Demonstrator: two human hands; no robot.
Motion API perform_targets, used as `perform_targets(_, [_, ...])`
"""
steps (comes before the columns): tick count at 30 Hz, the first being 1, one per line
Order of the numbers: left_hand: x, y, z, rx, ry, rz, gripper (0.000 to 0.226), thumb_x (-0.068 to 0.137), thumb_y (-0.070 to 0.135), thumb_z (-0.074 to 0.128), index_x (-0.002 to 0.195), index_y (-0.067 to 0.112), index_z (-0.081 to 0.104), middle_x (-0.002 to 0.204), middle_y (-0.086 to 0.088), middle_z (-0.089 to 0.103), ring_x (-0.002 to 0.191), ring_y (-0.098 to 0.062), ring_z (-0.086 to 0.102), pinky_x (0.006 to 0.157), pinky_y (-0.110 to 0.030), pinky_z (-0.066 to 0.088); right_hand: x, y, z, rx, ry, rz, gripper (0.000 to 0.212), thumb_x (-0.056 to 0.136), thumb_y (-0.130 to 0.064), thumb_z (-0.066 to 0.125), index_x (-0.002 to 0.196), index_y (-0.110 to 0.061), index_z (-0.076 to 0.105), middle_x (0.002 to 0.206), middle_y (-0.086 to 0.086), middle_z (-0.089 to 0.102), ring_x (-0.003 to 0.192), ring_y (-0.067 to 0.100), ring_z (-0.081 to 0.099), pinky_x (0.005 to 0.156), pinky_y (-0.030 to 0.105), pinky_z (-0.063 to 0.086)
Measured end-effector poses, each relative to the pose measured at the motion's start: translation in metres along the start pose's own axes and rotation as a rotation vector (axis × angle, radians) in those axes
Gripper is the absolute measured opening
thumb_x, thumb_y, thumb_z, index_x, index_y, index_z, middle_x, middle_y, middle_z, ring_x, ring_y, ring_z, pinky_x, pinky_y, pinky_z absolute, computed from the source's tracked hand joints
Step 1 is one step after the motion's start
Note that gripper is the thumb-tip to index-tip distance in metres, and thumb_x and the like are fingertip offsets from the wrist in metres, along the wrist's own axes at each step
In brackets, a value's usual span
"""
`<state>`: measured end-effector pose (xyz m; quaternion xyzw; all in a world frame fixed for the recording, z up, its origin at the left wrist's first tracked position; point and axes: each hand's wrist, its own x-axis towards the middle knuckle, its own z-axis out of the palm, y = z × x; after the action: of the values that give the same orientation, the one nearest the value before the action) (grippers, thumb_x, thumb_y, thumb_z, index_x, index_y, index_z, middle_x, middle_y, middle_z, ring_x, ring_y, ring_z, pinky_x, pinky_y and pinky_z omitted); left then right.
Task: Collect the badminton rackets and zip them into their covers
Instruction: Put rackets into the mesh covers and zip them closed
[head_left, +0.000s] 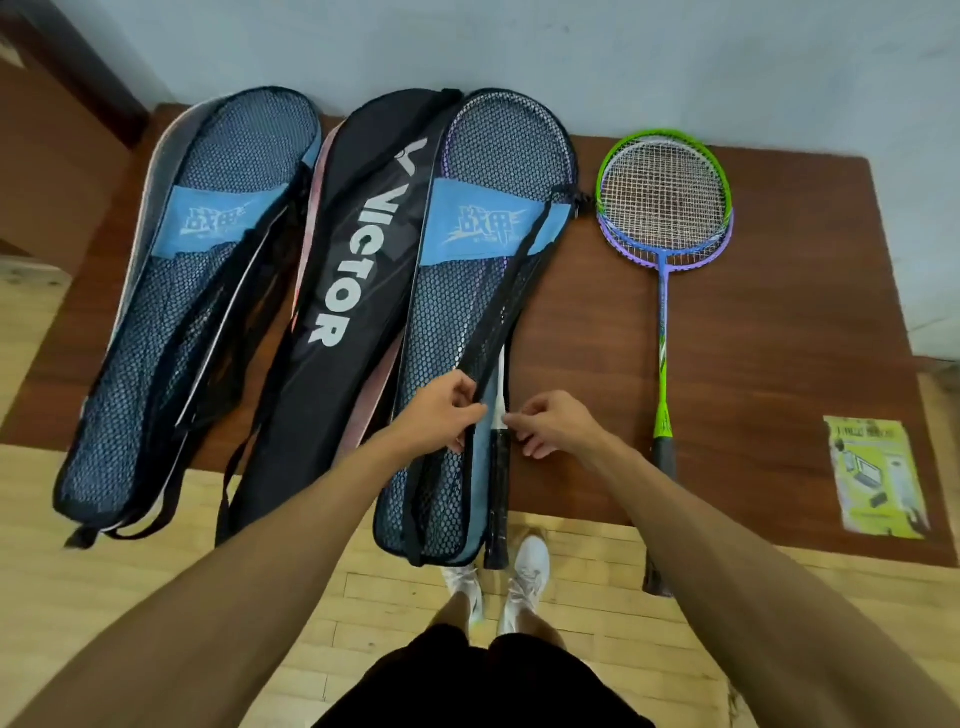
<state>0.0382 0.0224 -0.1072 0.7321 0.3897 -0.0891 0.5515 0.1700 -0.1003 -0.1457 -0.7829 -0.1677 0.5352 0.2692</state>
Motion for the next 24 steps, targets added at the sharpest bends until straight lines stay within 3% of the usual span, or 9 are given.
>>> perform_targets(4, [-0.013, -0.004, 0.018, -0.002, 0.101, 0.008, 0.018, 0.089, 0.012, 0.064, 0.101, 0.008, 0.051, 0.077, -0.009, 0.048, 0.062, -0.019, 0.05, 0.048, -0.029, 0.05, -0.011, 0.011, 0.013, -0.164, -0.134, -0.035, 0.026, 0.082, -0.028, 0.073, 0.095, -0.009, 0.06, 0.071, 0.008, 0.069, 0.057, 0.013, 0.064, 0.059, 0.027, 0.058])
perform_targets(9, [-0.03, -0.014, 0.03, 0.096, 0.046, -0.071, 0.019, 0.084, 0.005, 0.065, 0.096, 0.01, 0.052, 0.072, -0.002, 0.051, 0.054, -0.014, 0.052, 0.05, -0.026, 0.054, -0.011, 0.022, 0.023, -0.019, -0.076, -0.098, 0.017, 0.084, -0.017, 0.071, 0.092, -0.007, 0.061, 0.07, 0.009, 0.068, 0.057, 0.011, 0.065, 0.065, 0.034, 0.061])
perform_targets(12, [-0.041, -0.024, 0.039, 0.104, 0.006, -0.126, 0.014, 0.085, 0.005, 0.061, 0.094, 0.01, 0.051, 0.071, -0.005, 0.053, 0.054, -0.018, 0.056, 0.055, -0.032, 0.056, -0.015, 0.028, 0.031, 0.064, -0.028, -0.098, 0.015, 0.085, -0.015, 0.07, 0.093, -0.008, 0.06, 0.071, 0.01, 0.068, 0.06, 0.015, 0.065, 0.065, 0.034, 0.061])
perform_targets(16, [-0.049, -0.029, 0.039, 0.105, 0.058, -0.072, 0.012, 0.084, 0.006, 0.06, 0.091, 0.013, 0.053, 0.07, -0.003, 0.053, 0.058, -0.019, 0.057, 0.065, -0.043, 0.059, -0.019, 0.025, 0.041, 0.227, 0.004, -0.087, 0.015, 0.086, -0.009, 0.068, 0.095, -0.007, 0.057, 0.072, 0.007, 0.064, 0.06, 0.017, 0.063, 0.061, 0.032, 0.058])
perform_targets(21, [-0.056, -0.025, 0.031, -0.047, 0.025, 0.01, 0.012, 0.088, 0.001, 0.058, 0.096, 0.008, 0.054, 0.072, -0.006, 0.053, 0.06, -0.018, 0.059, 0.059, -0.039, 0.059, -0.016, 0.011, 0.069, 0.384, 0.1, -0.096, 0.014, 0.073, 0.002, 0.065, 0.078, -0.011, 0.065, 0.085, 0.018, 0.07, 0.077, 0.033, 0.069, 0.075, 0.05, 0.059])
perform_targets(24, [-0.056, -0.028, 0.023, -0.022, 0.052, 0.041, 0.013, 0.087, 0.001, 0.059, 0.095, 0.009, 0.053, 0.075, -0.007, 0.052, 0.064, -0.019, 0.058, 0.058, -0.037, 0.059, -0.018, 0.009, 0.076, 0.433, 0.154, -0.059, 0.017, 0.079, 0.008, 0.062, 0.079, -0.009, 0.065, 0.08, 0.015, 0.068, 0.071, 0.029, 0.067, 0.073, 0.045, 0.06])
